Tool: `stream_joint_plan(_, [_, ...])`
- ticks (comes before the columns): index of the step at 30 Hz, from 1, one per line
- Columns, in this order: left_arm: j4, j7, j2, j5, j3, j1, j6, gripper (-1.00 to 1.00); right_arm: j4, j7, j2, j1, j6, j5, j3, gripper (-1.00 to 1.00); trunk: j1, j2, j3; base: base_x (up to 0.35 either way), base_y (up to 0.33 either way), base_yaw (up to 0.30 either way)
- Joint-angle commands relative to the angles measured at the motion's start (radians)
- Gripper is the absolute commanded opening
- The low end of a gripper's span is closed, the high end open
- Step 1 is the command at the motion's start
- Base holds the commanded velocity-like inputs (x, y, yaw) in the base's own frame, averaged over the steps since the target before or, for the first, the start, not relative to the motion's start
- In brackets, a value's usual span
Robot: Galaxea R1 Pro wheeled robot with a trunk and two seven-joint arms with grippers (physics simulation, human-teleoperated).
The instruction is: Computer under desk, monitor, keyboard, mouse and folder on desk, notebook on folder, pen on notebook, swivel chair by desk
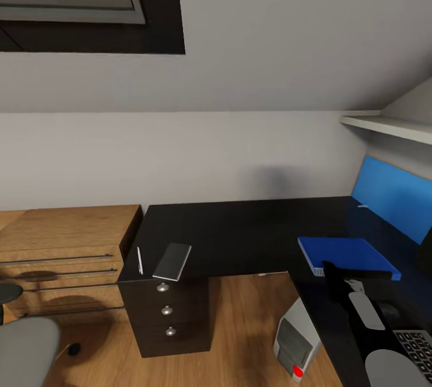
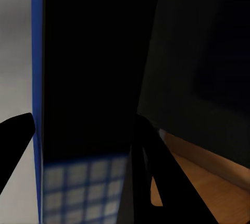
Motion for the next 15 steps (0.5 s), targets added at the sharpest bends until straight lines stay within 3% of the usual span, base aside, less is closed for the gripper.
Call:
stream_joint_plan(1, [0.000,-0.002,-0.001,0.002,0.007,-0.001,-0.004,1.00,-0.002,-0.007,0.000,-0.001,0.005,-0.007,-0.002,-1.00,0.004,-0.008,-0.005,0.000,0.000,0.000])
stream_joint_plan(15, [0.000,-0.002,-0.001,0.002,0.007,0.000,-0.004,1.00,-0.002,-0.009,0.000,-0.001,0.006,-0.006,-0.003,-1.00,0.058,-0.106,-0.049,0.000,0.000,0.000])
